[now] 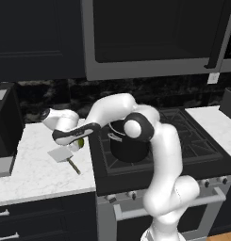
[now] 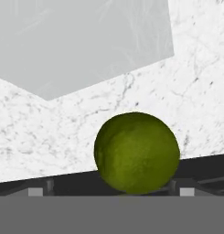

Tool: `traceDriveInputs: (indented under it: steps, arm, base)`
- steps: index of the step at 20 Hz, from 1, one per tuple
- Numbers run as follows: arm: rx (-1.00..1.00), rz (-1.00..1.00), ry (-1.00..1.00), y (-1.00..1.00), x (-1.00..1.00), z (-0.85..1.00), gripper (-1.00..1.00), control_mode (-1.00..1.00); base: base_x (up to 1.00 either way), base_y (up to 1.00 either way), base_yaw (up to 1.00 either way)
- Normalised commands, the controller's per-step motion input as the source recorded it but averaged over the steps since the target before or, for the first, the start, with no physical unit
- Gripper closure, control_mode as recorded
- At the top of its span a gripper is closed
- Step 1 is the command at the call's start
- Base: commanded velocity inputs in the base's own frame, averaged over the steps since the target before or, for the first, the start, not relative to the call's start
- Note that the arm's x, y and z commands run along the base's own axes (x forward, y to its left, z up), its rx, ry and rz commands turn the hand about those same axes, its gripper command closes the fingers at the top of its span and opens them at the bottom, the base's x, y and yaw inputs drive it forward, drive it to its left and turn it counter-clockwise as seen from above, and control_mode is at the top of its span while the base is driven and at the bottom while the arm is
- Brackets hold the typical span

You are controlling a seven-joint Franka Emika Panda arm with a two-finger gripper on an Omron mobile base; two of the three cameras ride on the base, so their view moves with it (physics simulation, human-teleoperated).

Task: Put the eggplant and lime in the pot. Retrieve the spatula and lightly stir the vegetables in the pot.

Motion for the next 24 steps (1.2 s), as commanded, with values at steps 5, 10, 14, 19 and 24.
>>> traceDriveInputs:
  steps: [5,10,14,19,24]
  arm:
    - [-0.04,0.02,0.00,0.10,0.38,-0.26,-1.00,-1.00]
    - [-0.01,0.03,0.00,0.00,0.24,-0.27,-1.00,-1.00]
    - [0.00,0.02,0.00,-0.21,0.00,-0.18,-1.00,-1.00]
    - [0.00,0.01,0.00,-0.36,0.00,-0.13,-1.00,-1.00]
    - [0.00,0.01,0.00,-0.44,-0.21,0.00,1.00,-1.00]
  base:
    - [0.00,0.00,0.00]
    - [0.00,0.00,0.00]
    - [0.00,0.00,0.00]
    - [0.00,0.00,0.00]
    - [0.00,0.00,0.00]
